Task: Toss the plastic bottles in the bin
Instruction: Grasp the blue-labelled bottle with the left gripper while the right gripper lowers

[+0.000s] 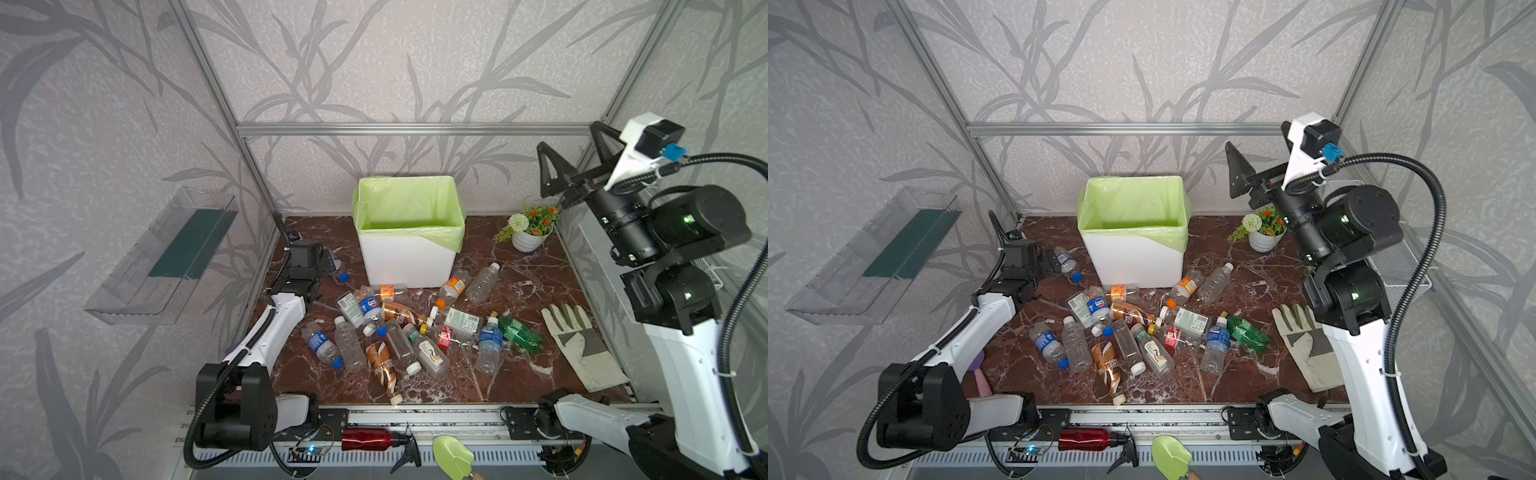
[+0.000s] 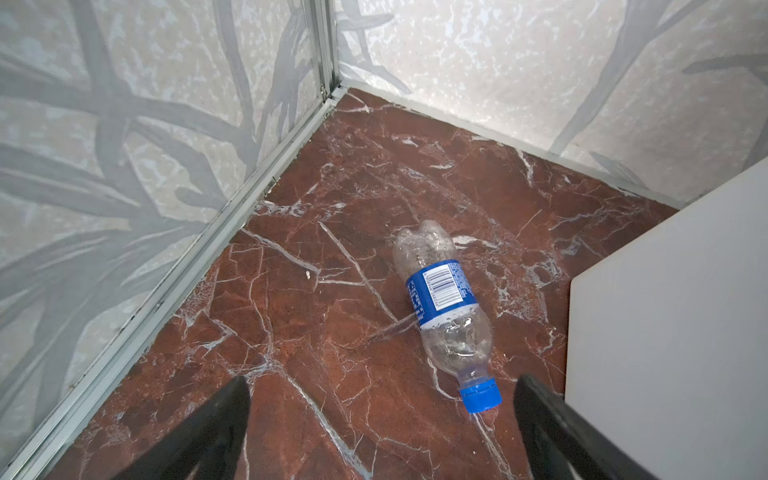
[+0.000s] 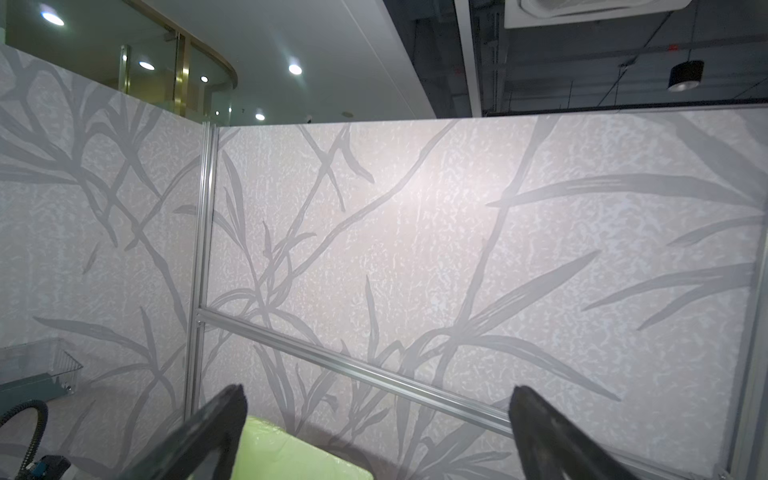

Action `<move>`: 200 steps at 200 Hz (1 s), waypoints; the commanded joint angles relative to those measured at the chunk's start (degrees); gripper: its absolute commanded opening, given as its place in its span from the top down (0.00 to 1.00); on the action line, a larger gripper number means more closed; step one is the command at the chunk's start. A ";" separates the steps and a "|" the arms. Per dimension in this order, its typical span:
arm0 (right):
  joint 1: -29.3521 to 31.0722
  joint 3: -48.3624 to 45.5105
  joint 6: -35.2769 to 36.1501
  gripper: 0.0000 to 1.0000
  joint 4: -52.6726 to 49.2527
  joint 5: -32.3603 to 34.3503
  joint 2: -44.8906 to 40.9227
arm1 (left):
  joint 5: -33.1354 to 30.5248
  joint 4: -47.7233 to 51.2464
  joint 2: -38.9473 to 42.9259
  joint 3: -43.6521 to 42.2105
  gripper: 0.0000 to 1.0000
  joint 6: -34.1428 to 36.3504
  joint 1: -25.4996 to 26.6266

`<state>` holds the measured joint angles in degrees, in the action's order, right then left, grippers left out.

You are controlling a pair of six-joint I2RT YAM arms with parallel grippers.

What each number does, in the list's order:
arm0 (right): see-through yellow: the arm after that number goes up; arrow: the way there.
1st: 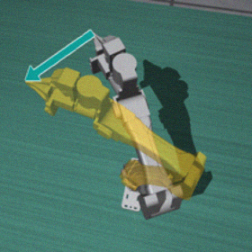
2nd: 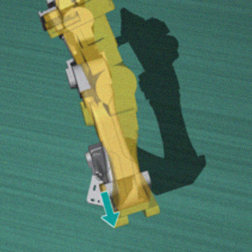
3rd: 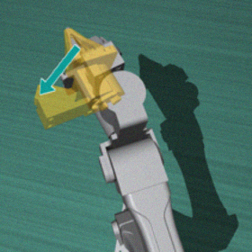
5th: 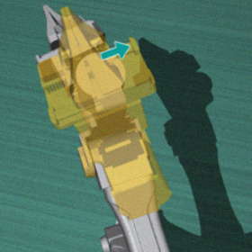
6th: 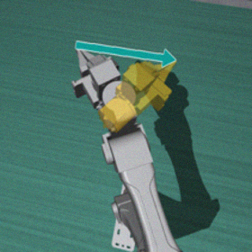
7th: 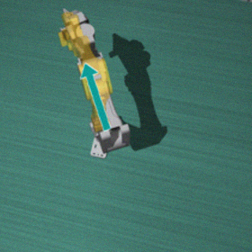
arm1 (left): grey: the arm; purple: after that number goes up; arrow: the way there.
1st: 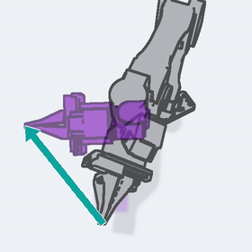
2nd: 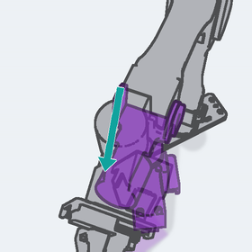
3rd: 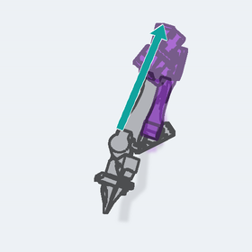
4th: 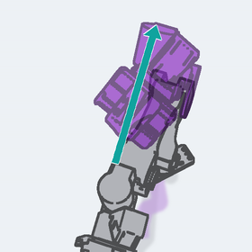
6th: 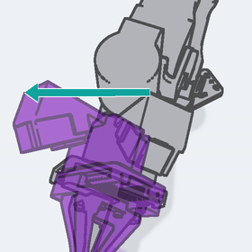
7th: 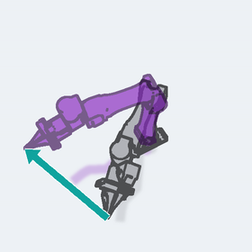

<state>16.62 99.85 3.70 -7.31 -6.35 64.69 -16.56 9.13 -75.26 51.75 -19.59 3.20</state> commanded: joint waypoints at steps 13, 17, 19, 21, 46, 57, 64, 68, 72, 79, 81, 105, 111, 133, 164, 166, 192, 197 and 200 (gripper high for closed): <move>-5.09 -13.41 -5.30 0.00 0.54 0.66 4.28 | -2.66 2.42 -5.58 4.94 0.01 1.50 2.63; -5.99 -14.20 -6.49 0.00 0.42 0.64 4.54 | -2.50 2.58 -6.55 5.42 0.01 1.49 2.74; -6.47 -14.65 -7.06 0.00 0.31 0.99 4.65 | -2.45 2.70 -6.93 5.79 0.01 1.45 2.70; -6.92 -15.32 -7.55 0.00 0.38 1.41 4.72 | -2.43 2.88 -7.58 6.14 0.01 1.37 2.76; -14.13 -26.46 -19.95 0.02 5.73 0.47 4.83 | -2.31 5.53 -15.68 11.90 0.01 0.19 2.69; -15.62 -32.13 -24.76 0.05 11.11 -3.47 4.99 | -2.50 6.72 -19.69 14.92 0.01 0.17 2.57; -15.66 -34.59 -26.20 0.06 12.96 -5.29 5.30 | -3.04 8.00 -22.14 17.12 0.02 -0.39 2.36; -15.65 -35.40 -26.56 0.06 13.09 -6.31 5.55 | -4.02 9.16 -23.59 18.57 0.03 -1.75 2.14; -15.66 -35.96 -26.72 0.06 12.74 -7.13 5.76 | -4.57 10.42 -24.98 19.99 0.03 -2.47 1.97; -15.65 -36.81 -26.69 0.06 11.49 -7.96 6.10 | -4.56 12.24 -27.16 22.42 0.03 -3.13 1.50; -15.65 -36.91 -26.62 0.06 11.33 -8.05 6.12 | -4.43 12.63 -27.82 23.02 0.03 -3.27 1.36; -15.66 -41.40 -26.01 0.05 9.41 -6.54 5.47 | -0.31 13.89 -32.90 27.12 0.07 -5.45 -0.42; -15.65 -42.33 -25.51 0.05 8.89 -6.10 5.29 | 0.74 13.77 -33.68 27.64 0.09 -6.19 -0.83; -15.65 -44.80 -23.97 0.05 5.60 -4.65 4.43 | 2.01 13.74 -35.01 28.38 0.11 -8.88 -1.66; -15.66 -48.53 -23.42 0.05 5.78 -3.10 3.00 | 4.10 14.71 -37.92 30.79 0.12 -10.35 -2.20; -15.66 -48.64 -23.33 0.05 5.70 -3.00 2.93 | 4.35 14.96 -38.18 31.09 0.12 -10.37 -2.25; -15.72 -50.33 -22.69 0.05 5.20 -1.61 1.64 | 6.77 19.01 -42.18 35.73 0.16 -10.89 -2.24; -15.74 -50.60 -22.54 0.05 5.16 -1.56 1.38 | 7.19 19.37 -42.84 36.43 0.17 -11.00 -2.24; -15.74 -50.75 -22.44 0.05 5.08 -1.52 1.26 | 7.43 19.51 -43.15 36.67 0.18 -11.07 -2.24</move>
<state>0.93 49.89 -19.81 -2.00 -9.52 68.49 -11.79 23.70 -115.50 85.17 -28.38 0.99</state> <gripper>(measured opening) 0.952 0.842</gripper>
